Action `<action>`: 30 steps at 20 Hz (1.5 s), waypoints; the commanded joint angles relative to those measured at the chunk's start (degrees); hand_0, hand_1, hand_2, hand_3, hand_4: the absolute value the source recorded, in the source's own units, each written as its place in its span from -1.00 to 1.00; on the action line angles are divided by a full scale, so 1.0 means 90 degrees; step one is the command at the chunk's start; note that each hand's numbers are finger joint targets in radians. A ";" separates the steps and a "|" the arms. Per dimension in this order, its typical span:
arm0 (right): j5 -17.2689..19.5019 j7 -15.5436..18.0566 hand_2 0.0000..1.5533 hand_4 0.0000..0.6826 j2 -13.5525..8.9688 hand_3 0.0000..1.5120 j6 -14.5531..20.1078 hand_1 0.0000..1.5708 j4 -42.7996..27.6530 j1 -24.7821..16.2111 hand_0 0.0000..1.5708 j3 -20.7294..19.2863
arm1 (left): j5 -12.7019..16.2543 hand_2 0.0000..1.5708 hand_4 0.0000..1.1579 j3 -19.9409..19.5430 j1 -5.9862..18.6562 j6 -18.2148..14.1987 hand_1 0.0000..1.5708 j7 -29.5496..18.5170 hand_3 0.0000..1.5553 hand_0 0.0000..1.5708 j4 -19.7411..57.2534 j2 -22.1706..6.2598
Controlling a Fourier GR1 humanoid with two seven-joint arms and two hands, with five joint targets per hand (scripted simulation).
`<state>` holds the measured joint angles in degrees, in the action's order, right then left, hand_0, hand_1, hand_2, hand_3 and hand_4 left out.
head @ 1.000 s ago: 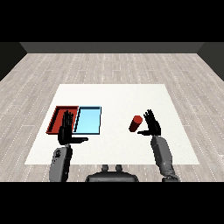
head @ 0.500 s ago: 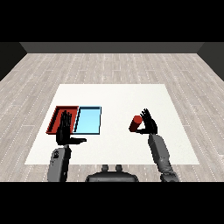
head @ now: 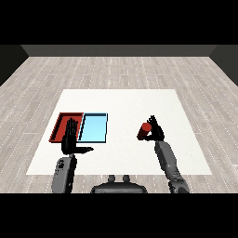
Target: Pick the red can and put it in the red box
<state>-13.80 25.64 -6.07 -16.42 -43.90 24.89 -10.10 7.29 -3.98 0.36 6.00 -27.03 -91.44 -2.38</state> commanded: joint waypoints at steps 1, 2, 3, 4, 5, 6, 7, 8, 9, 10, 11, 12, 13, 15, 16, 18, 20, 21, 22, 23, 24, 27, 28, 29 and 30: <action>0.0110 0.0409 -1.00 -1.00 -0.0055 -1.00 -0.0007 -1.00 0.1051 0.0555 -1.00 -0.0101 | -0.0012 -1.00 -1.00 0.0058 -0.0236 0.0028 -1.00 0.0123 -1.00 -1.00 -0.0353 -0.0036; 0.0094 0.0172 -1.00 -1.00 0.0134 -1.00 0.0065 -1.00 0.0172 0.0012 -1.00 0.0137 | -0.0099 -1.00 -1.00 0.0212 -0.0088 -0.0240 -1.00 0.0519 -1.00 -1.00 -0.0571 0.0111; 0.0008 -0.0100 -1.00 -1.00 0.0148 -1.00 0.0190 -1.00 0.0025 0.0085 -1.00 0.0110 | -0.0029 -1.00 -1.00 0.0043 -0.0471 0.0141 -1.00 -0.0142 -1.00 -1.00 -0.0236 -0.0046; 0.0083 0.0312 -1.00 -1.00 -0.0062 -1.00 -0.0077 -1.00 0.1020 0.0630 -1.00 -0.0055 | 0.0026 -1.00 -1.00 0.0066 -0.0291 -0.0069 -1.00 0.0486 -1.00 -1.00 -0.0690 -0.0039; 0.0101 -0.0006 -1.00 -1.00 0.0274 -1.00 0.0360 -1.00 0.0042 0.0055 -1.00 0.0186 | -0.0156 -1.00 -1.00 0.0233 -0.0685 0.0025 -1.00 -0.0151 -1.00 -1.00 -0.0506 0.0112; 0.0171 0.0406 -1.00 -1.00 0.0092 -1.00 0.0025 -1.00 0.1017 0.0626 -1.00 0.0054 | -0.0163 -1.00 -1.00 0.0118 0.0139 -0.0246 -1.00 0.0122 -1.00 -1.00 -0.0136 0.0135; 0.0022 -0.0099 -1.00 -1.00 0.0121 -1.00 0.0218 -1.00 0.0182 0.0288 -1.00 0.0114 | -0.0269 -1.00 -1.00 0.0191 -0.0188 -0.0183 -1.00 -0.0153 -1.00 -1.00 -0.0076 0.0154; -0.0058 -0.0563 -1.00 -1.00 0.0140 -1.00 0.0229 -1.00 -0.0586 -0.0012 -1.00 0.0243 | -0.0311 -1.00 -1.00 0.0418 -0.0219 -0.0417 -1.00 -0.0103 -1.00 -1.00 -0.0207 0.0254; -0.0160 -0.0353 -1.00 -1.00 0.0069 -1.00 0.0039 -1.00 -0.0329 -0.0045 -1.00 0.0124 | 0.0067 -1.00 -1.00 0.0123 -0.0367 -0.0038 -1.00 0.0267 -1.00 -1.00 -0.0705 0.0021; -0.0145 -0.0418 -1.00 -1.00 0.0067 -1.00 0.0044 -1.00 -0.0338 -0.0119 -1.00 0.0153 | -0.0100 -1.00 -1.00 -0.0029 0.0417 -0.0146 -1.00 -0.0165 -1.00 -1.00 0.0491 0.0044; 0.0161 -0.0021 -1.00 -1.00 0.0544 -1.00 0.0395 -1.00 -0.0049 -0.0046 -1.00 0.0401 | 0.0052 -1.00 -1.00 -0.0084 -0.0077 -0.0006 -1.00 0.0179 -1.00 -1.00 -0.0178 -0.0137; -0.0070 -0.0213 -1.00 -1.00 0.0064 -1.00 0.0213 -1.00 0.0307 0.0432 -1.00 0.0041 | -0.0077 -1.00 -1.00 0.0161 -0.0128 -0.0181 -1.00 0.0221 -1.00 -1.00 -0.0370 0.0092; -0.0137 -0.0484 -1.00 -1.00 0.0261 -1.00 0.0342 -1.00 -0.0426 0.0067 -1.00 0.0210 | 0.0024 -1.00 -1.00 0.0063 -0.0186 -0.0004 -1.00 -0.0112 -1.00 -1.00 -0.0089 0.0056; -0.0016 -0.0128 -1.00 -1.00 0.0245 -1.00 0.0157 -1.00 -0.0181 -0.0099 -1.00 0.0288 | 0.0061 -1.00 -1.00 -0.0001 0.0153 -0.0132 -1.00 0.0257 -1.00 -1.00 -0.0194 0.0003; -0.0054 -0.0470 -1.00 -1.00 0.0319 -1.00 0.0504 -1.00 0.0056 0.0499 -1.00 0.0186 | -0.0153 -1.00 -1.00 0.0178 -0.0098 -0.0312 -1.00 0.0148 -1.00 -1.00 -0.0344 0.0171; -0.0083 -0.0593 -1.00 -1.00 0.0204 -1.00 0.0348 -1.00 -0.0561 0.0053 -1.00 0.0299 | -0.0126 -1.00 -1.00 0.0194 -0.0424 -0.0169 -1.00 -0.0052 -1.00 -1.00 -0.0384 0.0150; 0.0026 -0.0196 -1.00 -1.00 0.0273 -1.00 0.0385 -1.00 0.0372 0.0574 -1.00 0.0204 | 0.0104 -1.00 -1.00 0.0155 -0.0262 -0.0095 -1.00 0.0384 -1.00 -1.00 -0.0645 0.0041; 0.0028 -0.0019 -1.00 -1.00 -0.0082 -1.00 -0.0085 -1.00 0.0469 0.0342 -1.00 0.0154 | 0.0009 -1.00 -1.00 0.0072 0.0073 0.0002 -1.00 -0.0173 -1.00 -1.00 0.0204 0.0034; 0.0034 -0.0320 -1.00 -1.00 0.0178 -1.00 0.0452 -1.00 0.0114 0.0442 -1.00 0.0212 | 0.0047 -1.00 -1.00 0.0259 -0.0235 -0.0151 -1.00 0.0364 -1.00 -1.00 -0.0651 0.0130; 0.0168 0.0286 -1.00 -1.00 0.0115 -1.00 0.0188 -1.00 0.0971 0.0632 -1.00 0.0147 | 0.0096 -1.00 -1.00 -0.0116 0.0332 0.0037 -1.00 -0.0223 -1.00 -1.00 0.0439 -0.0064; 0.0122 0.0122 -1.00 -1.00 0.0180 -1.00 0.0272 -1.00 0.1007 0.0751 -1.00 0.0130 | 0.0307 -1.00 -1.00 -0.0030 -0.0102 -0.0047 -1.00 0.0707 -1.00 -1.00 -0.0869 -0.0130; 0.0098 -0.0473 -1.00 -1.00 0.0289 -1.00 0.0577 -1.00 0.0411 0.0644 -1.00 0.0263 | 0.0309 -1.00 -1.00 -0.0044 -0.0163 0.0027 -1.00 0.0365 -1.00 -1.00 -0.0587 -0.0063; 0.0202 0.0074 -1.00 -1.00 0.0173 -1.00 0.0464 -1.00 0.1305 0.1020 -1.00 0.0111 | 0.0134 -1.00 -1.00 -0.0025 -0.0177 0.0058 -1.00 0.0006 -1.00 -1.00 -0.0181 -0.0049; 0.0202 -0.0124 -1.00 -1.00 0.0378 -1.00 0.0615 -1.00 0.0812 0.0700 -1.00 0.0268 | -0.0097 -1.00 -1.00 0.0198 -0.0107 -0.0145 -1.00 -0.0061 -1.00 -1.00 -0.0138 0.0149; -0.0005 -0.0491 -1.00 -1.00 0.0053 -1.00 0.0463 -1.00 0.0754 0.0797 -1.00 0.0059 | 0.0293 -1.00 -1.00 -0.0286 0.0180 0.0300 -1.00 -0.0352 -1.00 -1.00 0.0489 -0.0213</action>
<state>-12.80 23.99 -4.30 -12.23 -36.84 31.56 -8.64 8.41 -4.09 -0.03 6.18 -26.87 -92.48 -2.65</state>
